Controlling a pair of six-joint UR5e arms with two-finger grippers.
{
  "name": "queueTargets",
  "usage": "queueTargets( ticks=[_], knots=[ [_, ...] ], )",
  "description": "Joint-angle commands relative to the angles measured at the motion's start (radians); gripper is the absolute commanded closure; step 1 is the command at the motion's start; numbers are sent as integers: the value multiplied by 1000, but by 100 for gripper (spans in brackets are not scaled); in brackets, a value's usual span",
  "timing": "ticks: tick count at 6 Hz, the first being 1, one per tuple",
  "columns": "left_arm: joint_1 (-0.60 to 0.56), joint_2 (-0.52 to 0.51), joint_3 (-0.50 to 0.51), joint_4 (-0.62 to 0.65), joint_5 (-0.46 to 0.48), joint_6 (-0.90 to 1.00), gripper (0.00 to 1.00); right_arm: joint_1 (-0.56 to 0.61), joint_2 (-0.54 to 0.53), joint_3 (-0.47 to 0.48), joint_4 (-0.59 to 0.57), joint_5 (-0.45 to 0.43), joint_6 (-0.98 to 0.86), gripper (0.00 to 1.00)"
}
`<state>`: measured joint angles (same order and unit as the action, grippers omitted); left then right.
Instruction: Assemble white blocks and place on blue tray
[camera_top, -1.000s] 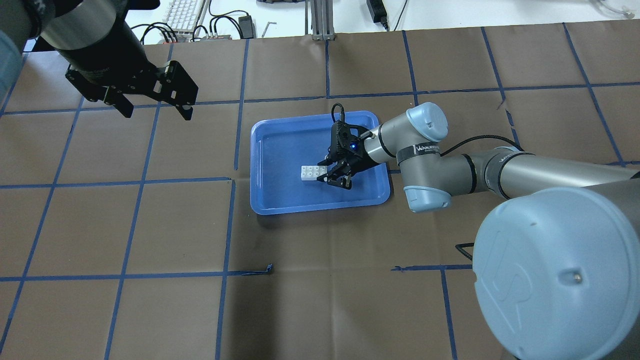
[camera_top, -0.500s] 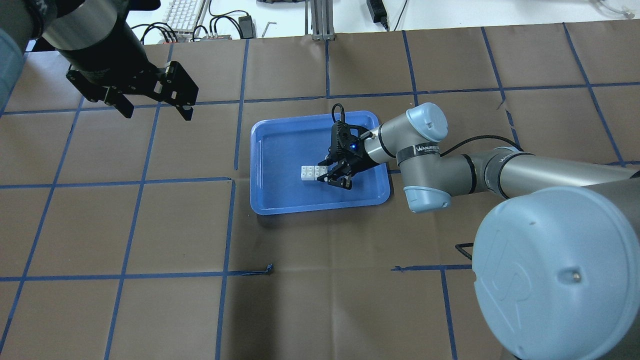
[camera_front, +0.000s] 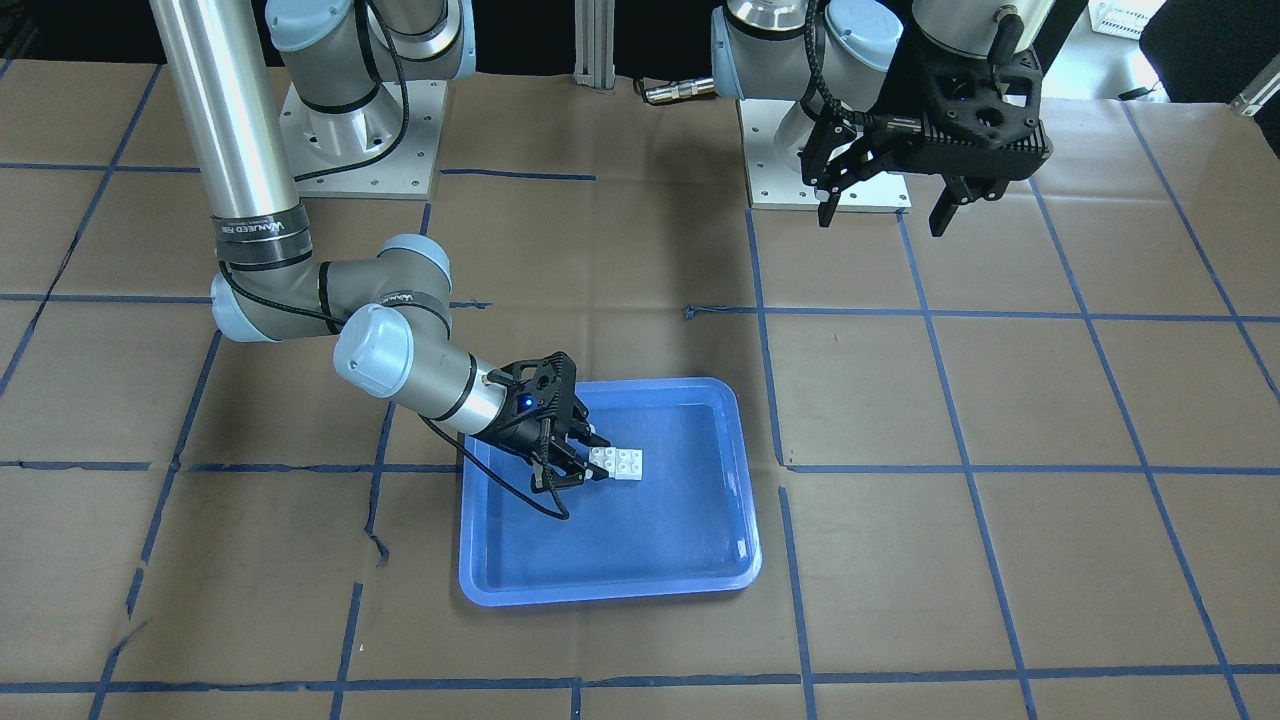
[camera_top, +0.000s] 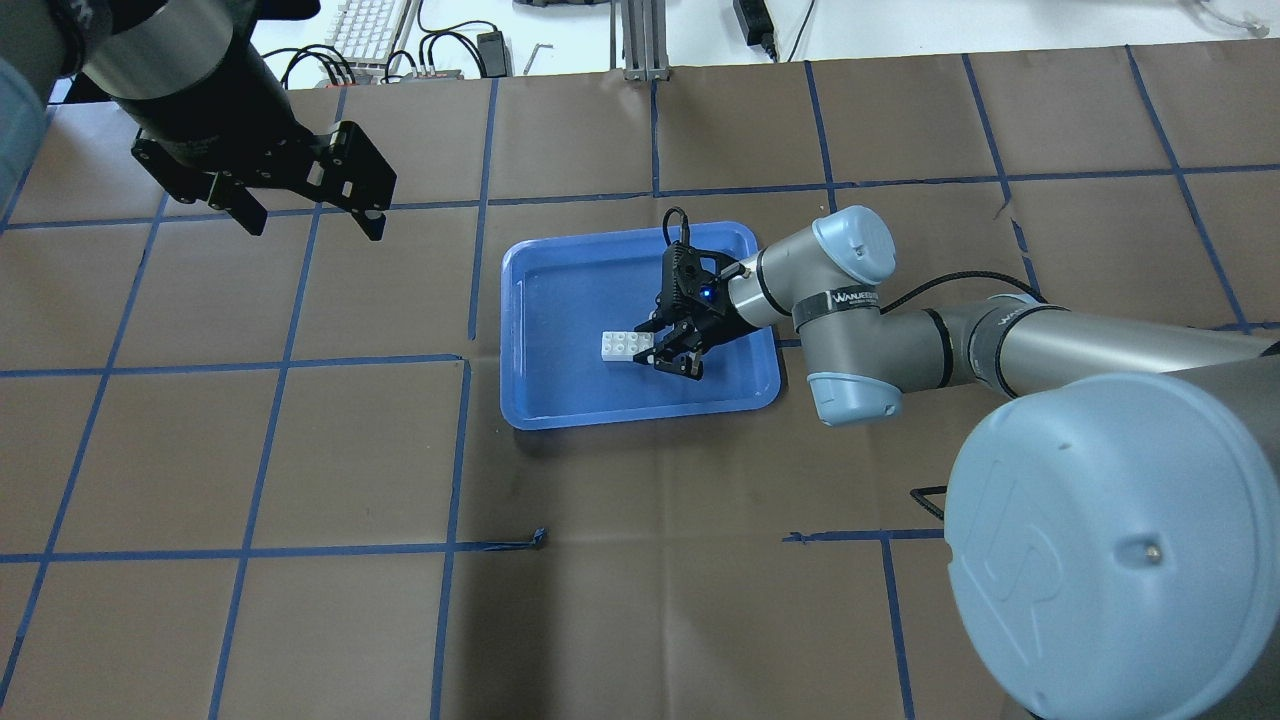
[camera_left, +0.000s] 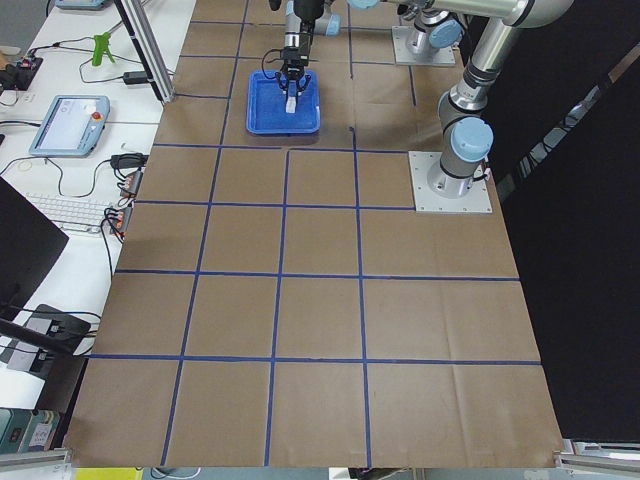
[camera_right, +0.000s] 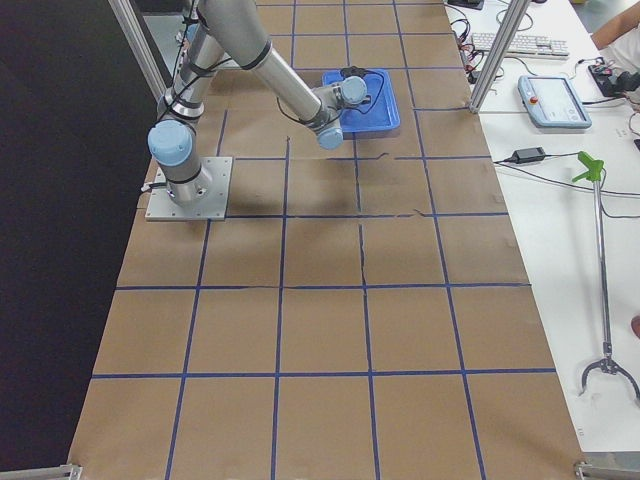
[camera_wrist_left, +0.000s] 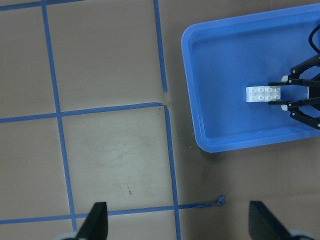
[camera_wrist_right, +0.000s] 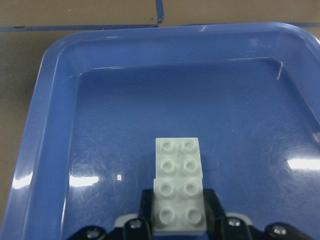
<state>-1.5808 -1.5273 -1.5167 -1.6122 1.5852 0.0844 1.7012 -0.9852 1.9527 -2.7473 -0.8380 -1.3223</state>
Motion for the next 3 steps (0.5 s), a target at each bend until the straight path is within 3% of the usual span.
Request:
queueTargets(
  ticks=[1,3],
  knots=[
    [1,1,1,0,1,0,1,0,-1,0,0,2,0,50],
    [2,1,4,3,-1,0,1,0,-1,0,0,2,2,46]
  ],
)
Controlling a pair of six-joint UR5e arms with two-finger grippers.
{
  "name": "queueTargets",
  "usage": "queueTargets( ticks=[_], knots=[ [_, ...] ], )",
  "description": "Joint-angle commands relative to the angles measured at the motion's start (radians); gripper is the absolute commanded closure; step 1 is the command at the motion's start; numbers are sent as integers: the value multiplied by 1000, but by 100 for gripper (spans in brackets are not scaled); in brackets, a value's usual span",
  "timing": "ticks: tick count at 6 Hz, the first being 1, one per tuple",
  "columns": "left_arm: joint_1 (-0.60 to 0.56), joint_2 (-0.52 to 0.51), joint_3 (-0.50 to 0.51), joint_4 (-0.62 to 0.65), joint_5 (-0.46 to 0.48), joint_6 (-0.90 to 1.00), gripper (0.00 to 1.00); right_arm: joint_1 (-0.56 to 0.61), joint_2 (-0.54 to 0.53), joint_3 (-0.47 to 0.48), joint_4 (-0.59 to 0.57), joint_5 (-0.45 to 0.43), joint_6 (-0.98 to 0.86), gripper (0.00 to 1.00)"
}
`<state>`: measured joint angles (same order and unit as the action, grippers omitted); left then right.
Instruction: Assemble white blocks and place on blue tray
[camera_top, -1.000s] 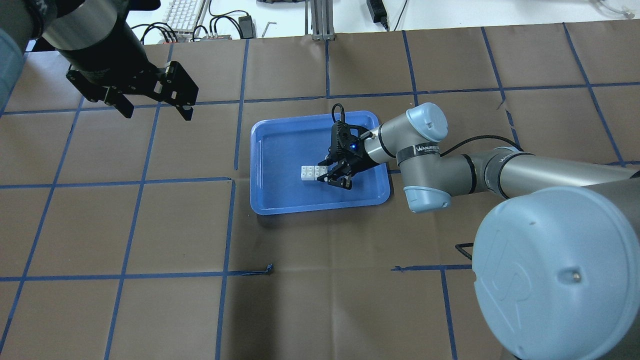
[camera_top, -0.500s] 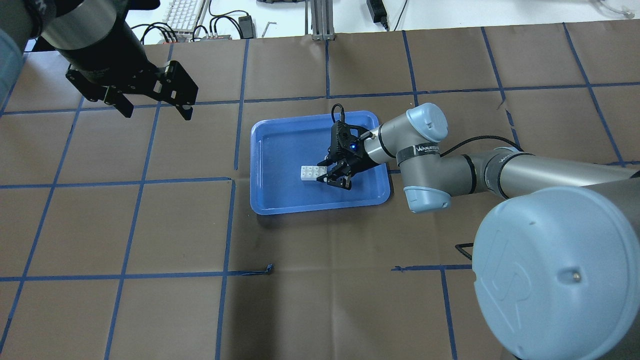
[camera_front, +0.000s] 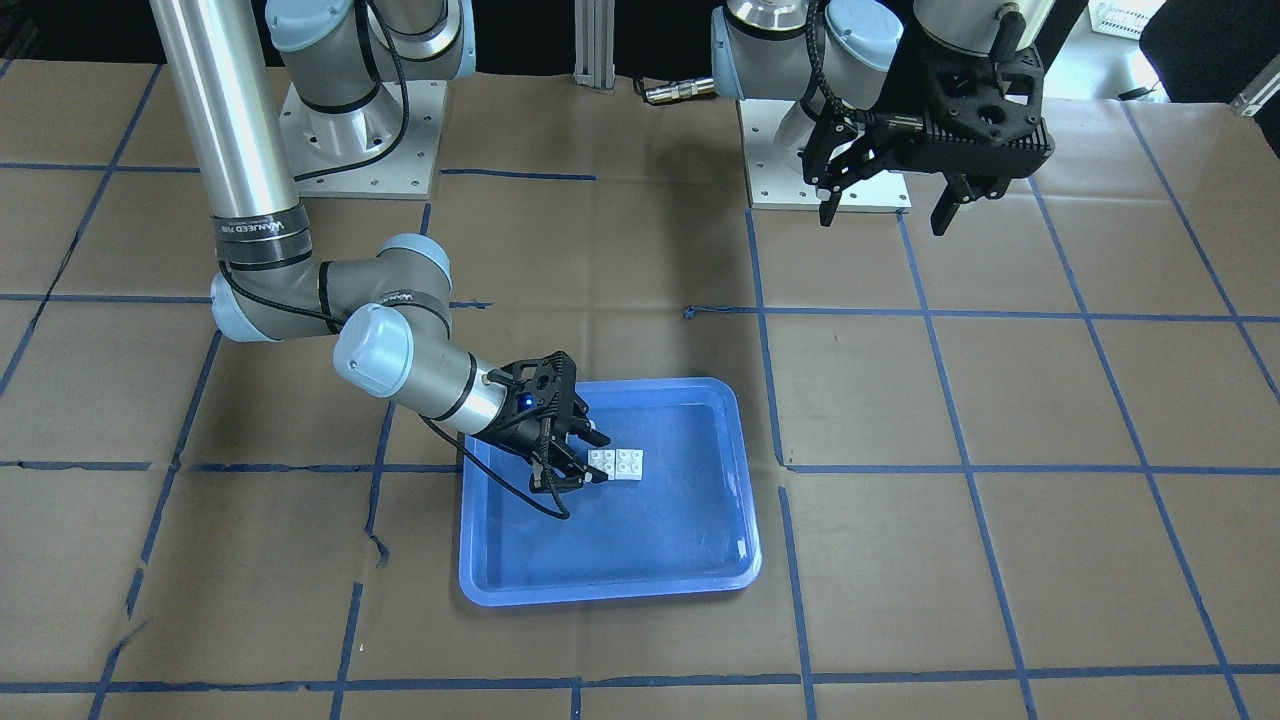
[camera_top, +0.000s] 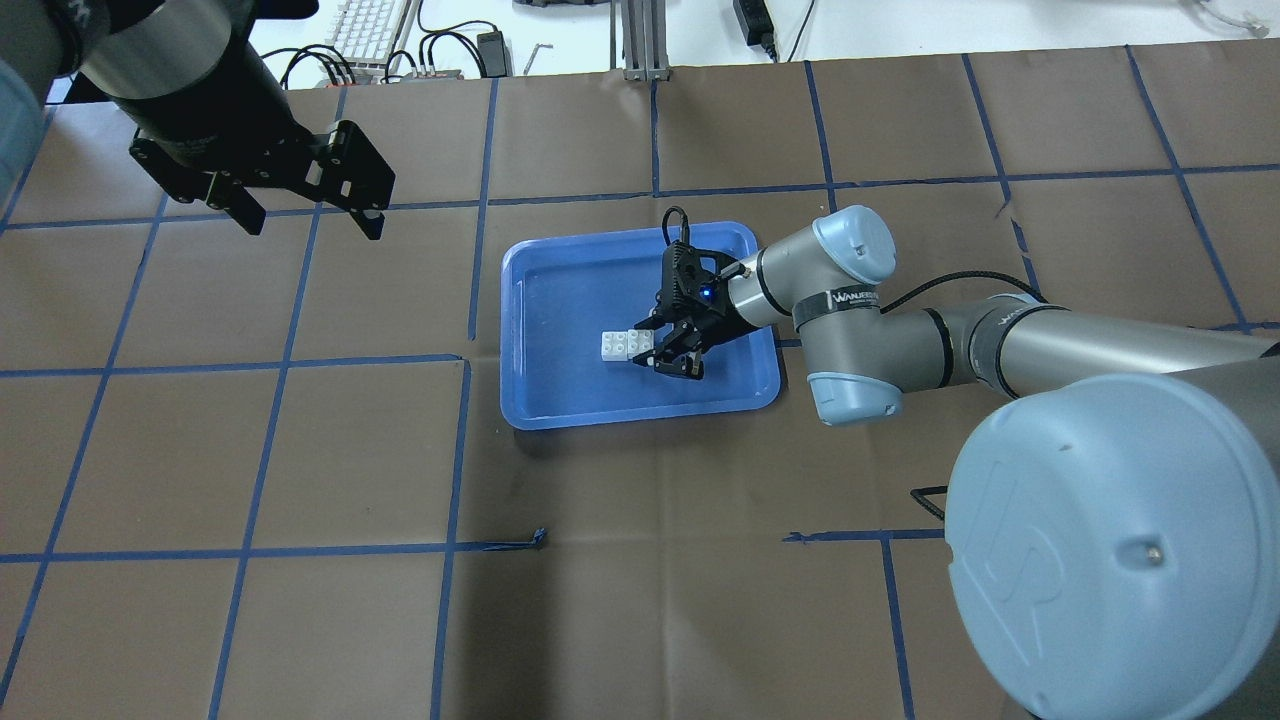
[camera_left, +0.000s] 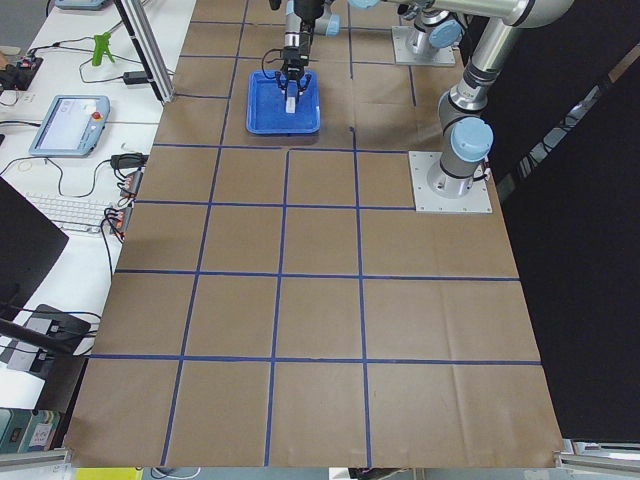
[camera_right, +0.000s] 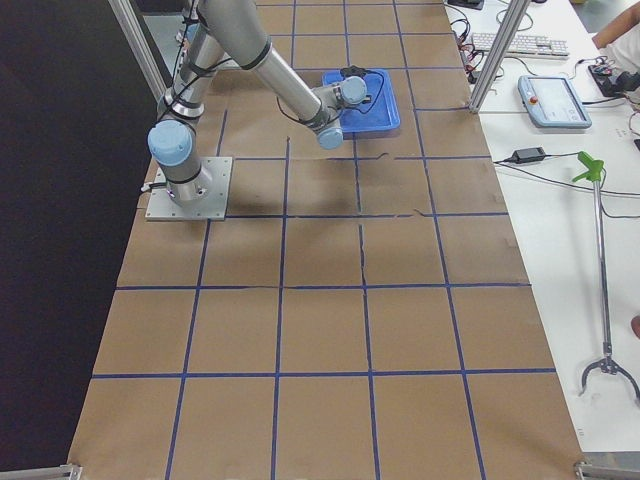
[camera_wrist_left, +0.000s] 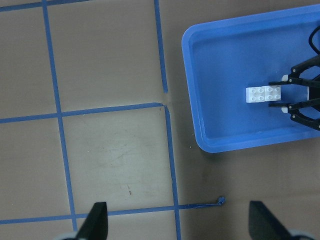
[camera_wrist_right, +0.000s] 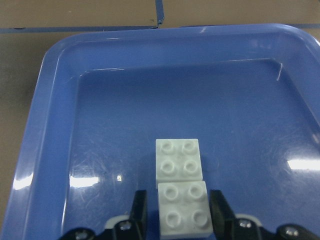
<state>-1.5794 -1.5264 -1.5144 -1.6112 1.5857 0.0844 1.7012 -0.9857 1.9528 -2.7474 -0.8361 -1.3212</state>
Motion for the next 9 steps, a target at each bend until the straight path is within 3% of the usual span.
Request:
queueTargets(
  ticks=[1,2,3,4,5,6,8,9],
  knots=[
    [16,3,2,2,-1,0,1,0,-1,-2,2,0,0,45],
    [18,3,3,2,-1,0,1,0,-1,-2,2,-1,0,41],
    [18,5,3,1,0,0,1,-2,-8,-5,3,-6,38,1],
    [19,6,5,1,-1,0,1,-14,-33,-38,14,-27,96,0],
    [21,6,5,2,-3,0,1,-18,-81,-79,116,-132,118,0],
    [21,6,5,2,-3,0,1,-20,-149,-134,291,-203,158,0],
    [21,6,5,2,-3,0,1,-23,-266,-248,615,-456,384,0],
    [19,6,5,1,-3,0,1,-56,-302,-290,667,-535,484,0]
  ],
)
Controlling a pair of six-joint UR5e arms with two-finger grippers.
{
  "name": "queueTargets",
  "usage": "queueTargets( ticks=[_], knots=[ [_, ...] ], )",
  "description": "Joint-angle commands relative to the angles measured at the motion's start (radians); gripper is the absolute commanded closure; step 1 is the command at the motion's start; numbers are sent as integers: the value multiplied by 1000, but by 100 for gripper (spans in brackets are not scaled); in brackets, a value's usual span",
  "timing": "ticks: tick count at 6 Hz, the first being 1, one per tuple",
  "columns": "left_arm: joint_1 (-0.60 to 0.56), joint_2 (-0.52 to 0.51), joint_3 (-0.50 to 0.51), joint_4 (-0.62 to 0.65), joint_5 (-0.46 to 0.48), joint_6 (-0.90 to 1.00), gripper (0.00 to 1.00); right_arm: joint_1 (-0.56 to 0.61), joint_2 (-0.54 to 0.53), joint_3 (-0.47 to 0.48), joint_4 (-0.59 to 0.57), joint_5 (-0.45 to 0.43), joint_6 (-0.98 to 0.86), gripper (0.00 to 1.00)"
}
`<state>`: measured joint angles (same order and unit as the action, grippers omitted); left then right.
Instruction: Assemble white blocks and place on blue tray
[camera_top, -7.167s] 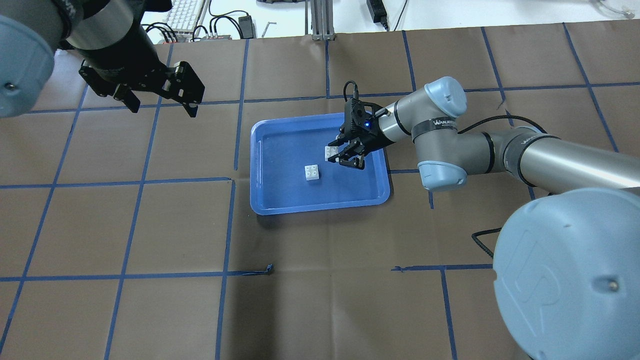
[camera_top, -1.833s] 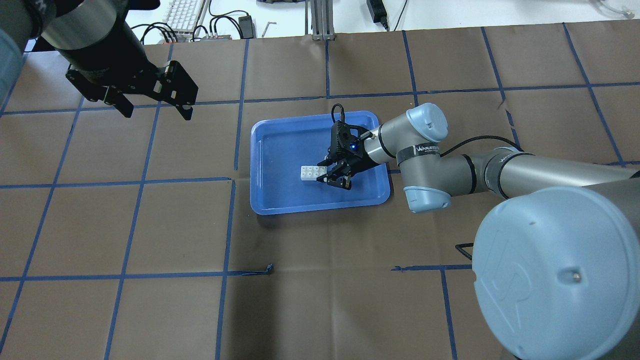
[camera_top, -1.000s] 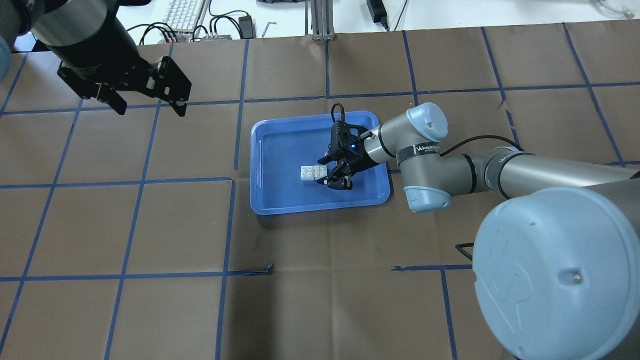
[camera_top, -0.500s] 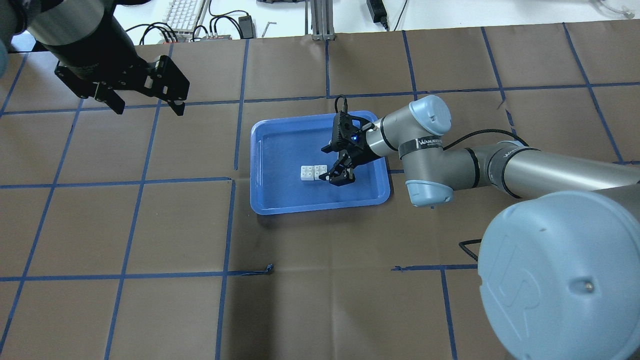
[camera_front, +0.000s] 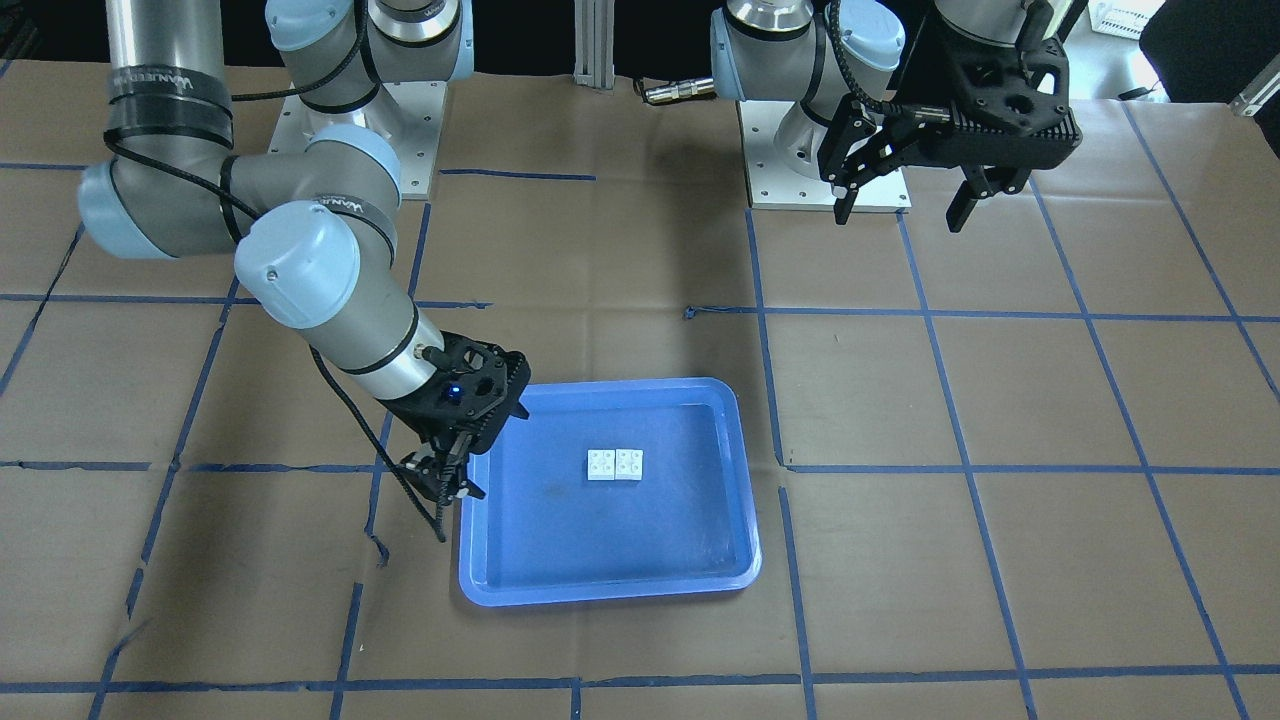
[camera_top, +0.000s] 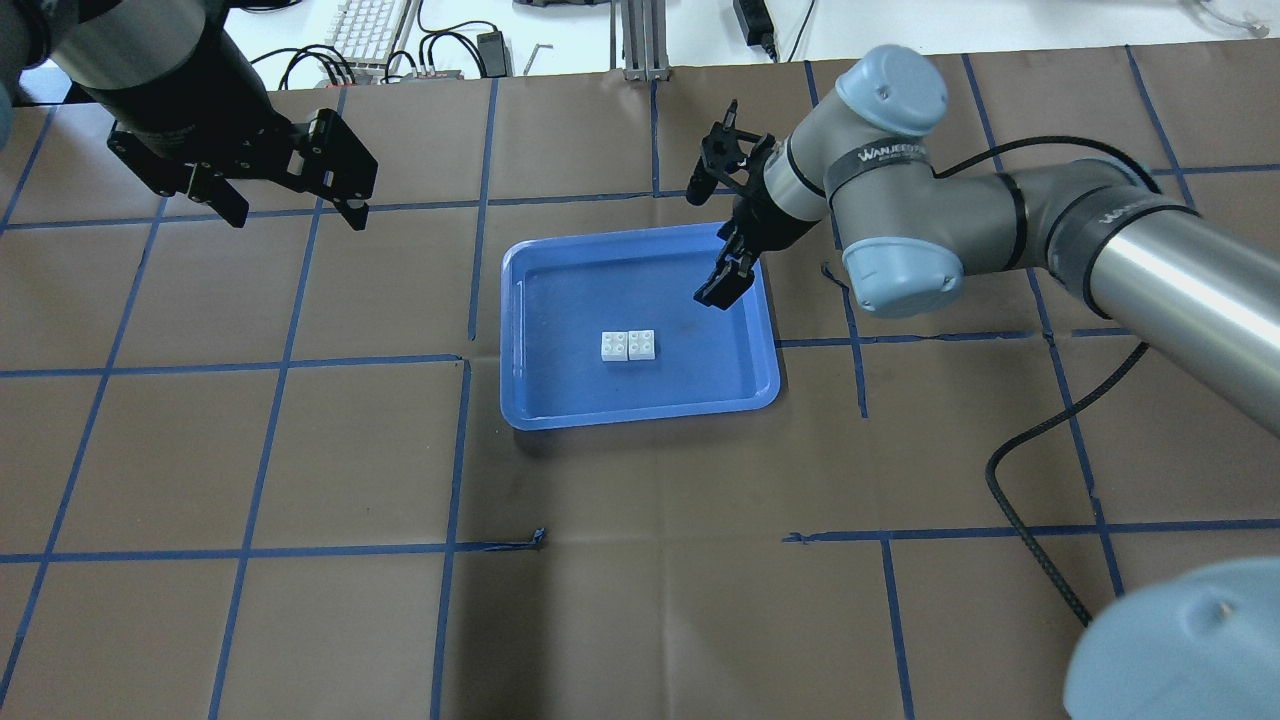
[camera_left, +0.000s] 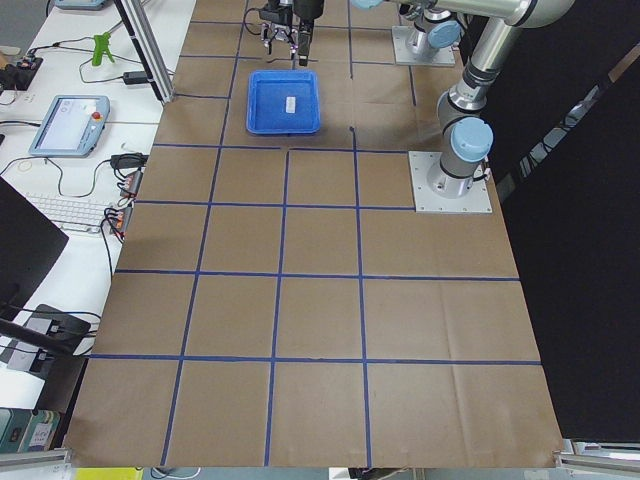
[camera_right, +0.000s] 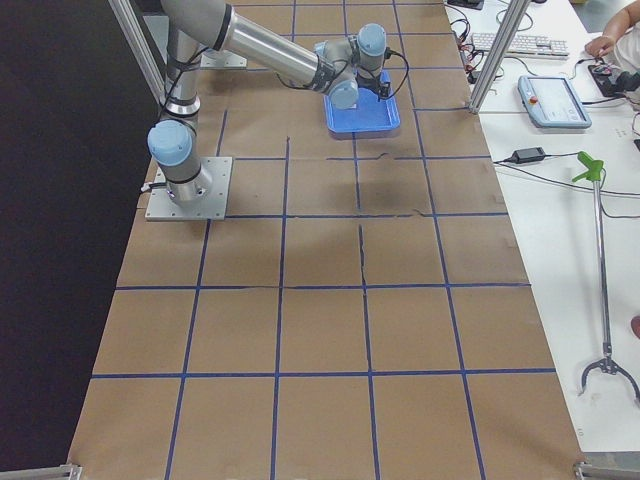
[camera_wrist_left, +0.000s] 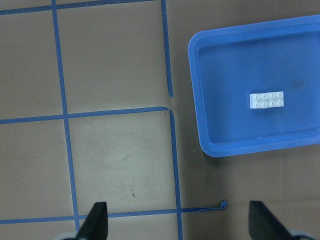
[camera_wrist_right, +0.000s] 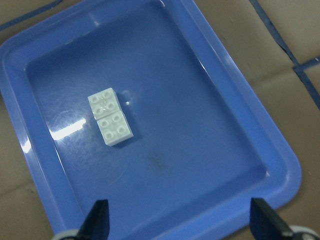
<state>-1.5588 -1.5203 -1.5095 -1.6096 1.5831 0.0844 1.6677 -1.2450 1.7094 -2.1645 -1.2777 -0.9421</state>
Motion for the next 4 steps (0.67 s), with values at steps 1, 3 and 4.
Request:
queueTargets(
  ticks=[1,3,4],
  knots=[
    [0,2,0,-1,0,0,1,-70,-88,-69,209,-136,269,0],
    [0,9,-1,-6,3,0,1,-137,-195,-118,427,-309,566,0],
    [0,8,-2,-6,3,0,1,-143,-241,-132,468,-336,668,0]
  ],
)
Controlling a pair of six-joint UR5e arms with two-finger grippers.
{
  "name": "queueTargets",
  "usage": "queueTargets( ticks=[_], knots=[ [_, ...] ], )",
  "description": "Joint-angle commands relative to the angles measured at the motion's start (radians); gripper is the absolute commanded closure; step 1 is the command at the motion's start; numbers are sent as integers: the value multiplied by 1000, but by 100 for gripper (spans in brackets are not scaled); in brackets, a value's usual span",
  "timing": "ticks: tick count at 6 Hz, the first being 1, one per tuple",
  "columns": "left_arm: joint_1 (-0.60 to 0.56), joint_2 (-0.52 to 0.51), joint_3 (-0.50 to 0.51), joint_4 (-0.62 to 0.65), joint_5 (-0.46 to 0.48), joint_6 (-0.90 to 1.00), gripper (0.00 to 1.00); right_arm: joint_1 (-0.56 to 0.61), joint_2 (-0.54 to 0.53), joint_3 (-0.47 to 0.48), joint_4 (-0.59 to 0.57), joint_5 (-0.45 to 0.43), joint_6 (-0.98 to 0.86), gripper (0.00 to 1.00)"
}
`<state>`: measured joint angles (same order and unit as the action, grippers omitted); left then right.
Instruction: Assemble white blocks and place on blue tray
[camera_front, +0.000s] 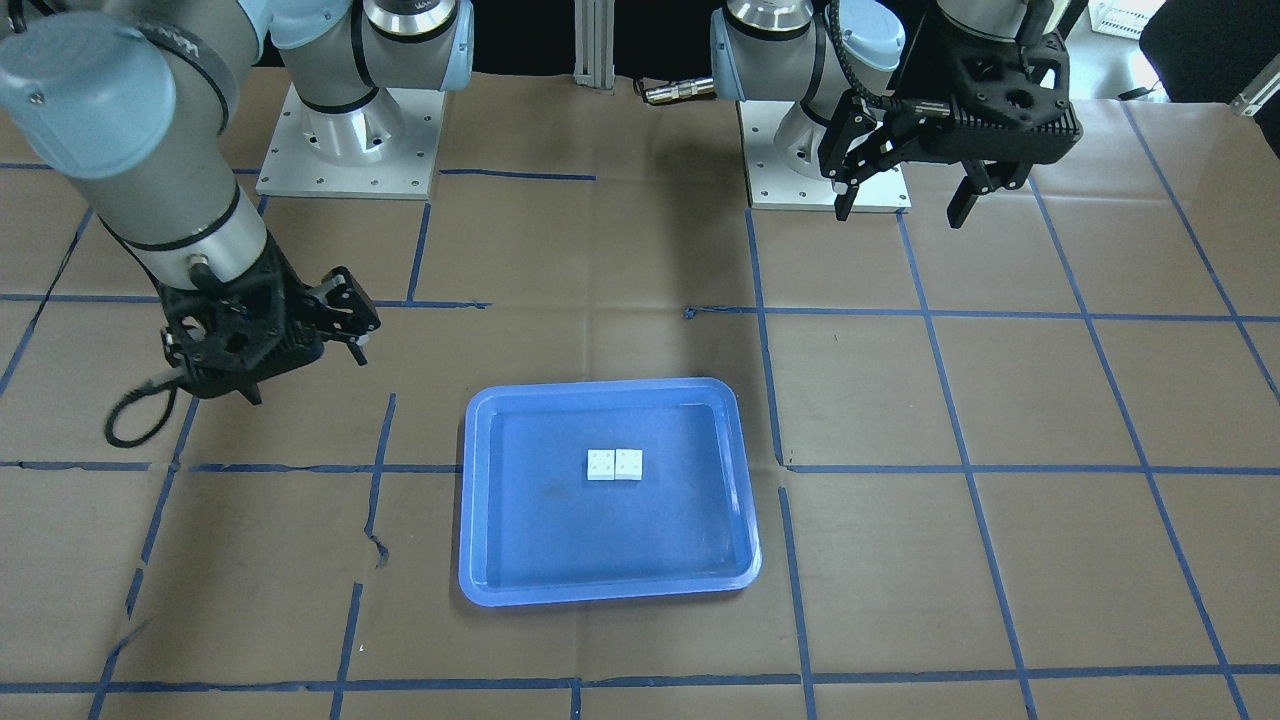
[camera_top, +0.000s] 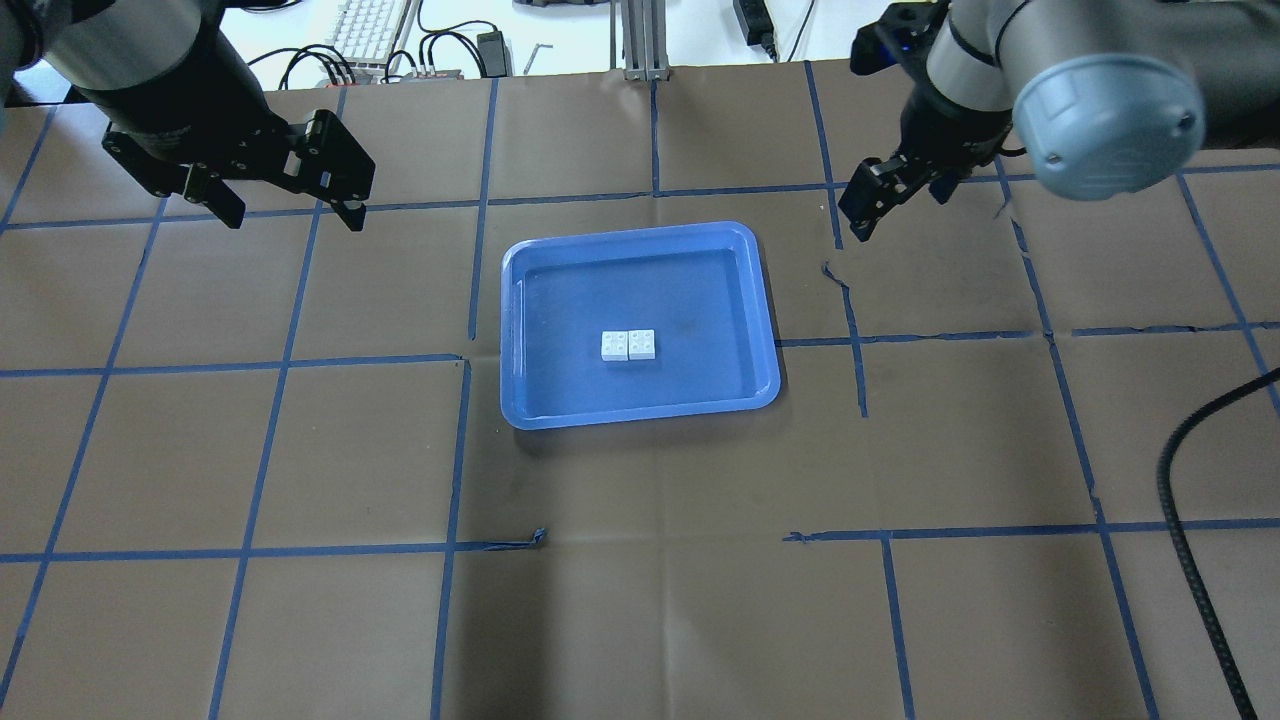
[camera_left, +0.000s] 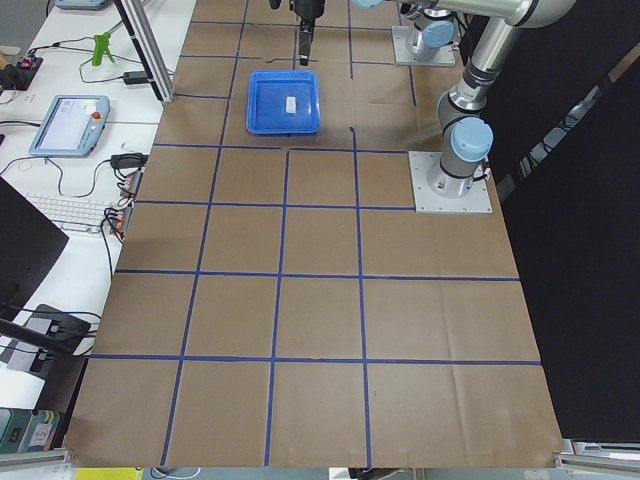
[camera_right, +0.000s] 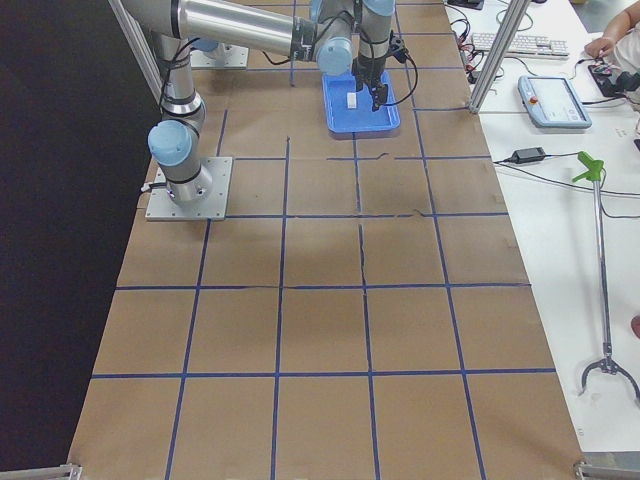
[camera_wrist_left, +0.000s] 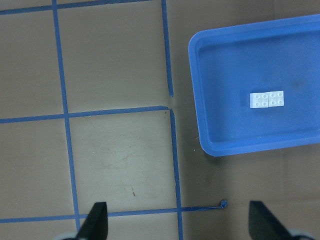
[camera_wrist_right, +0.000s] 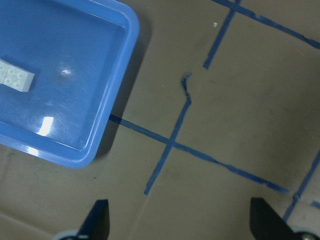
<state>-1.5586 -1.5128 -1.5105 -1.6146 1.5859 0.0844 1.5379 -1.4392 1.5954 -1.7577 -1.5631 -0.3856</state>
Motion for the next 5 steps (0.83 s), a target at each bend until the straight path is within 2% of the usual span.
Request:
queueTargets(
  ticks=[1,3,4,5],
  knots=[
    [0,2,0,-1,0,0,1,-2,-106,-22,105,-51,245,0],
    [-3,-13,1,5,-7,-11,1,69,-118,-63,129,-34,357,0],
    [-9,-36,0,42,-12,-135,1,71,-87,-105,150,-34,357,0],
    [-17,-44,0,48,-12,-146,1,67,-83,-120,171,-34,346,0]
  ],
)
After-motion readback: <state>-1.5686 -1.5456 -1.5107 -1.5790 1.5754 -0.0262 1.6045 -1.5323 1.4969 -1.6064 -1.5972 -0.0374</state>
